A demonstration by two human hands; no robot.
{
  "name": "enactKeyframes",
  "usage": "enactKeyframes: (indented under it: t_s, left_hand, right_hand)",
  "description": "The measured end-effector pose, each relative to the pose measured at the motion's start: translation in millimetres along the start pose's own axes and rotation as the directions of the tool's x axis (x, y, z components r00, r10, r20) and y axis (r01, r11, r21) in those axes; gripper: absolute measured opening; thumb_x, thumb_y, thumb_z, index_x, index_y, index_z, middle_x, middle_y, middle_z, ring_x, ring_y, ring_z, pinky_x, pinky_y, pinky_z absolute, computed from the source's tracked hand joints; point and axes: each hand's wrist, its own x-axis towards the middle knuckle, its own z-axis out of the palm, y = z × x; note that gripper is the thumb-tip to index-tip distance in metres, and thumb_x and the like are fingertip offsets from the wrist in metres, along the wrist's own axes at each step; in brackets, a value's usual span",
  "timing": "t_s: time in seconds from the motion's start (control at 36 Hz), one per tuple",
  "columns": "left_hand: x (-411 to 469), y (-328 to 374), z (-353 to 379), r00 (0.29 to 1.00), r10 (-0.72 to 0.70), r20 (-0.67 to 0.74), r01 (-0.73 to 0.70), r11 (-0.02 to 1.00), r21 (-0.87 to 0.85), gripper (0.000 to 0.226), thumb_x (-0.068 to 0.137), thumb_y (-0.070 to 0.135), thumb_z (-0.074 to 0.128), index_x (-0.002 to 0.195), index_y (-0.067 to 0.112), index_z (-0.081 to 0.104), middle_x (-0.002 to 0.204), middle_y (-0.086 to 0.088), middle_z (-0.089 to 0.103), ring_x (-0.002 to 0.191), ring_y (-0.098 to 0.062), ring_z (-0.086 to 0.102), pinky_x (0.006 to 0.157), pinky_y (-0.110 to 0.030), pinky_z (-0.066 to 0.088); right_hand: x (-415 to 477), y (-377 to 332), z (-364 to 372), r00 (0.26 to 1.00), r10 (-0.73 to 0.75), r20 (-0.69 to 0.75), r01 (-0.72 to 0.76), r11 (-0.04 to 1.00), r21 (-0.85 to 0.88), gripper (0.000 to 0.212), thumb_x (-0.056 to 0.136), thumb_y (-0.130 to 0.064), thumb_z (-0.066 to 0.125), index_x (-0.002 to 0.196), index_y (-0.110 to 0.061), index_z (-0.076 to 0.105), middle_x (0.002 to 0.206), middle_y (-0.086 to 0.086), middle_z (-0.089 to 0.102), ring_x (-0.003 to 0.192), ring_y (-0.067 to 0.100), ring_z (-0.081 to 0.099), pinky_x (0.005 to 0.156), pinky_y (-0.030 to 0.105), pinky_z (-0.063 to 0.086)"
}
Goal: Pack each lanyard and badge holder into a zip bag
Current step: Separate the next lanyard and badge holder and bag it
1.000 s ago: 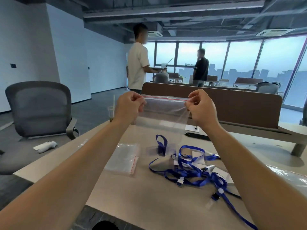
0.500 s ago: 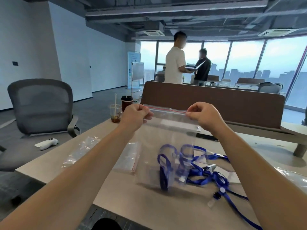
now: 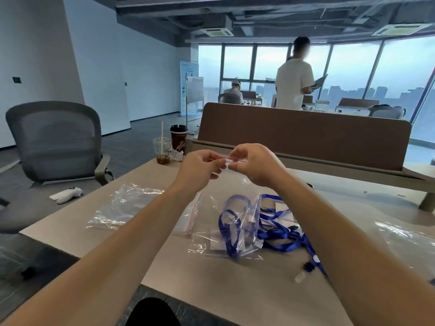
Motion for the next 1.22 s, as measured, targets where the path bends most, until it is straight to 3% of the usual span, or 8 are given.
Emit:
enactKeyframes:
  t_s: [0.11,0.22,0.47,0.78,1.0,1.14,1.22]
  left_hand:
    - [-1.8,-2.7,-3.8,1.000,0.011,-0.004,-0.011,0.999,0.030,0.010,0.095,0.017,0.063,0.100,0.010,0.070,0.087,-0.004,0.074,0.080,-0.017,0.070,0.074,-0.027,0.059]
    - [-1.7,-2.7,-6.8,1.000,0.017,-0.015,-0.017,1.000,0.020,0.011,0.096,0.014,0.061,0.102,0.007,0.067,0.086,-0.005,0.074,0.074,-0.014,0.070,0.068,-0.023,0.058]
    - [1.1,-10.7,-3.5,0.997,0.064,-0.038,-0.055,0.977,0.206,0.010,0.097,0.018,0.060,0.098,0.012,0.068,0.081,0.003,0.070,0.072,-0.008,0.065,0.059,-0.011,0.052]
    - [-2.7,-16.2,0.2,0.989,0.147,-0.028,-0.130,0.935,0.330,0.011,0.098,0.018,0.057,0.090,0.020,0.064,0.081,0.003,0.069,0.078,-0.013,0.066,0.077,-0.030,0.057]
    - [-2.4,-20.3,1.0,0.983,0.178,-0.037,-0.153,0.921,0.358,0.011,0.098,0.018,0.058,0.093,0.016,0.067,0.081,0.003,0.069,0.077,-0.011,0.066,0.073,-0.024,0.055]
    - [-0.6,-20.2,0.9,0.978,0.176,-0.110,-0.134,0.941,0.311,0.010,0.100,0.016,0.054,0.093,0.017,0.061,0.084,0.003,0.067,0.079,-0.008,0.063,0.069,-0.018,0.048]
    - [2.5,-21.4,-0.7,0.980,0.150,-0.134,-0.106,0.951,0.291,0.011,0.101,0.016,0.051,0.094,0.017,0.060,0.089,0.000,0.068,0.084,-0.014,0.063,0.073,-0.023,0.051]
  right_hand:
    - [1.4,-0.5,4.9,1.000,0.028,-0.001,-0.028,0.999,0.027,0.003,0.093,-0.025,0.068,0.094,-0.022,0.068,0.083,-0.009,0.063,0.078,0.009,0.060,0.068,0.021,0.047]
    - [2.5,-1.5,4.8,0.998,0.038,0.044,-0.040,0.998,0.047,0.001,0.092,-0.024,0.069,0.092,-0.023,0.068,0.084,-0.008,0.065,0.079,0.009,0.060,0.071,0.022,0.050]
    - [3.6,-7.7,12.3,0.994,0.053,0.092,-0.064,0.992,0.112,0.002,0.093,-0.019,0.067,0.092,-0.019,0.068,0.085,-0.004,0.066,0.075,0.008,0.059,0.062,0.015,0.041]
    - [2.5,-9.7,19.4,0.991,0.074,0.112,-0.089,0.987,0.135,0.006,0.093,-0.021,0.067,0.088,-0.018,0.068,0.083,-0.002,0.066,0.075,0.011,0.060,0.064,0.018,0.046]
    - [1.2,-10.2,19.8,0.991,0.066,0.118,-0.083,0.986,0.145,0.005,0.093,-0.021,0.067,0.090,-0.017,0.070,0.086,0.001,0.068,0.079,0.012,0.061,0.068,0.019,0.048]
    - [3.2,-12.3,15.5,0.993,0.059,0.100,-0.072,0.989,0.130,0.007,0.094,-0.022,0.066,0.090,-0.018,0.069,0.080,-0.005,0.066,0.070,0.009,0.058,0.061,0.017,0.041]
    - [4.0,-8.1,11.2,0.992,0.079,0.100,-0.089,0.991,0.099,0.009,0.095,-0.023,0.065,0.089,-0.018,0.069,0.077,-0.006,0.064,0.067,0.009,0.056,0.060,0.017,0.041]
